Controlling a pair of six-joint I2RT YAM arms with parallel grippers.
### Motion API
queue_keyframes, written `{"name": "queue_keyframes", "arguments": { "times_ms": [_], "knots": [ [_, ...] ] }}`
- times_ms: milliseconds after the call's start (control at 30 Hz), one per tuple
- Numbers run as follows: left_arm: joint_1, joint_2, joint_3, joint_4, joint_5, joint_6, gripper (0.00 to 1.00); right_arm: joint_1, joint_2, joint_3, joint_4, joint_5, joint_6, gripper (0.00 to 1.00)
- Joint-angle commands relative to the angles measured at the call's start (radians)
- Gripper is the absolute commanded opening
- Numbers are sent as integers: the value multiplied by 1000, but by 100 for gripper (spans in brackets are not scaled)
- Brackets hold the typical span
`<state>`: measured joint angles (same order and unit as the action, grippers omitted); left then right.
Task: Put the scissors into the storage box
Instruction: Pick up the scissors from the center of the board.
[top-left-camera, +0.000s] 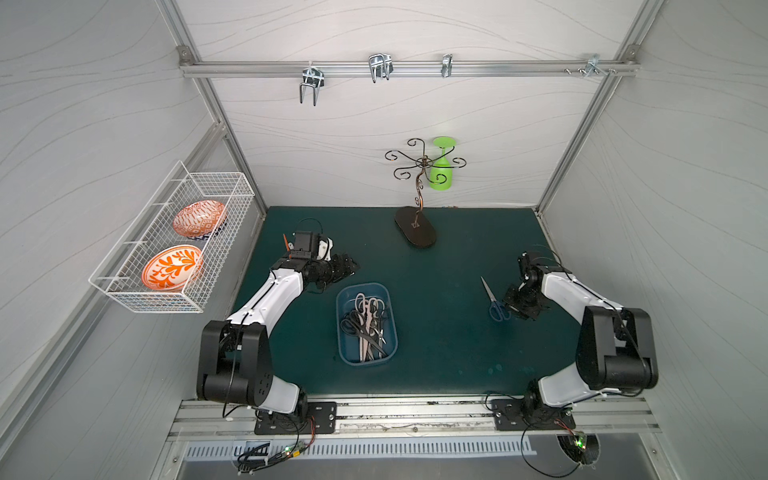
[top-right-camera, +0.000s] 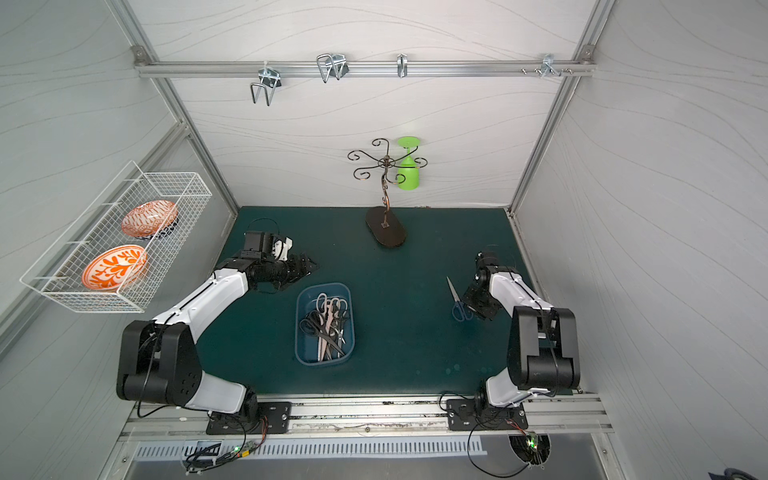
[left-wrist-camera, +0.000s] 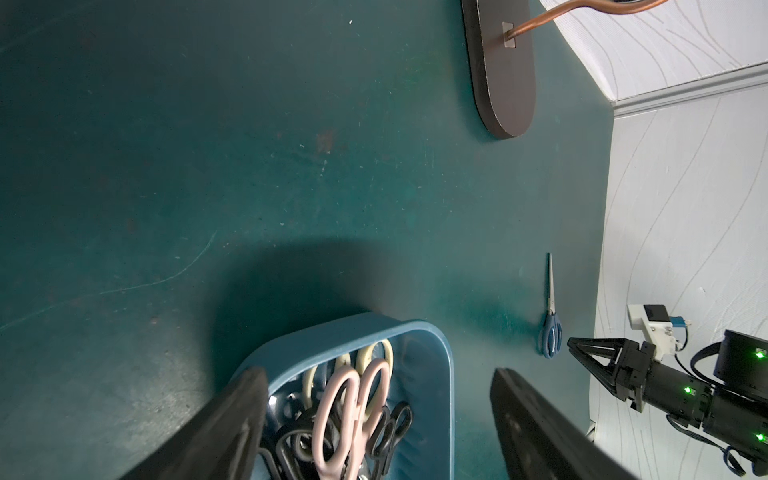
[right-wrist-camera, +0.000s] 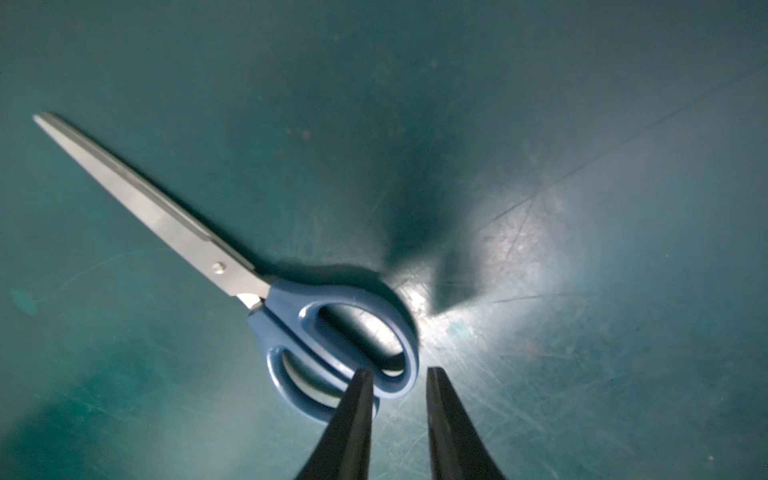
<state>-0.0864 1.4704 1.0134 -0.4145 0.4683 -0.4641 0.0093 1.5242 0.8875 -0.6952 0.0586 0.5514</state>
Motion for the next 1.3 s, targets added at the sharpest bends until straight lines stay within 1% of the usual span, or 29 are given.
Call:
{"name": "queue_keyframes", "arguments": {
  "times_ms": [0,633,800,933,1067,1200,1267],
  "knots": [
    [-5,-21,39,0,13,17,89,-6,21,-12,10,4,-8,28],
    [-4,-19,40,-7,-3,19,89,-6,98,-19,50,-20,7,25],
    [-4,-18,42,-11,-8,20,89,-6,108,-31,64,-31,21,20],
    [-4,-15,42,-12,-13,22,89,-6,107,-33,69,-38,23,9],
    [-5,-13,45,-18,-22,24,89,-6,93,-10,55,-53,18,0],
    [-3,-13,47,-26,-40,26,89,-5,47,30,25,-78,17,0],
    [0,-10,59,-45,-67,42,89,1,10,48,14,-89,23,0]
  ]
}}
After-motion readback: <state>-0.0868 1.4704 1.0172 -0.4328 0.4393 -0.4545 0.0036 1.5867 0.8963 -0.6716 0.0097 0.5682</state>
